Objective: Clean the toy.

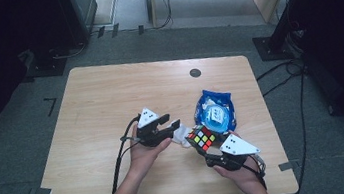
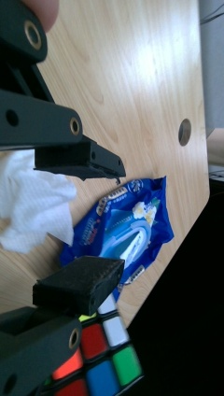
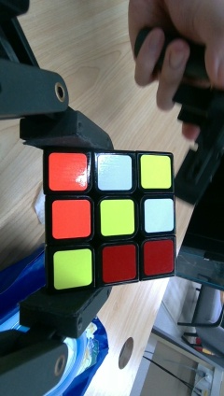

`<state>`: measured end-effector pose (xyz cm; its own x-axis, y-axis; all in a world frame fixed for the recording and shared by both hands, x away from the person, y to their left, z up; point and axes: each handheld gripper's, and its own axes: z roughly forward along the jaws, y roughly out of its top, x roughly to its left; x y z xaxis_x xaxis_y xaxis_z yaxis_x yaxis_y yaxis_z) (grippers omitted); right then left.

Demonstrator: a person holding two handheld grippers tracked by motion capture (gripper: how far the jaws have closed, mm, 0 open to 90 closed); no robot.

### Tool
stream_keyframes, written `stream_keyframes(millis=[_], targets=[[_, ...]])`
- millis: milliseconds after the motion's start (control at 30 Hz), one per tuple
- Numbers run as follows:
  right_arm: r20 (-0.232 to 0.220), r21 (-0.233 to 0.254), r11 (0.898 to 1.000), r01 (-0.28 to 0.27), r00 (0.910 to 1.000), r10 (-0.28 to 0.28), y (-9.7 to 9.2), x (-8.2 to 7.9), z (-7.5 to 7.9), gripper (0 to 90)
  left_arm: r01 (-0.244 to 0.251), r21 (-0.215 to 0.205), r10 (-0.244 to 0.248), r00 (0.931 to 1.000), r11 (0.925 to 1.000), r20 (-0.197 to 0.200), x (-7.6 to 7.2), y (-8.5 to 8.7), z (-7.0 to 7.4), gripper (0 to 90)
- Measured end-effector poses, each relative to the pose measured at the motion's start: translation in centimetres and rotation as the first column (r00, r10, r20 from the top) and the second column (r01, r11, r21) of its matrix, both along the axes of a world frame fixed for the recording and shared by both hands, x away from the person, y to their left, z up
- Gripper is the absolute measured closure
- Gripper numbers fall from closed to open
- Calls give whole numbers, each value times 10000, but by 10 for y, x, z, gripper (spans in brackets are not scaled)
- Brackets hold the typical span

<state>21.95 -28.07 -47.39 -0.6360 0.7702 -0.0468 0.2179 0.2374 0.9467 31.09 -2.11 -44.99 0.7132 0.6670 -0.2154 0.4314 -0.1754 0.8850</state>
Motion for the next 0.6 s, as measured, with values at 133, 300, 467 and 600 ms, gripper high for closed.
stream_keyframes(millis=[133, 300, 467, 600], targets=[[-81, 235, 9995, 200, 9998, -198, -2, 0, 5, 346, 263, 750, -311, 9975, 9968, 634, -14, 10, -9, 440], [-337, 638, 9973, 373, 9988, -352, -2, 2, 11, 346, 799, 1668, -967, 9908, 9827, 949, -33, 13, -21, 333], [-686, 932, 9956, 24, 9976, 40, 16, 2, 18, 346, 1151, 2719, -1789, 9582, 9554, 2232, -63, 9, -31, 270], [-1101, 1080, 9938, -280, 9931, 399, 35, 2, 21, 346, 1006, 3070, -1923, 9390, 9464, 2852, -71, 7, -34, 248]])
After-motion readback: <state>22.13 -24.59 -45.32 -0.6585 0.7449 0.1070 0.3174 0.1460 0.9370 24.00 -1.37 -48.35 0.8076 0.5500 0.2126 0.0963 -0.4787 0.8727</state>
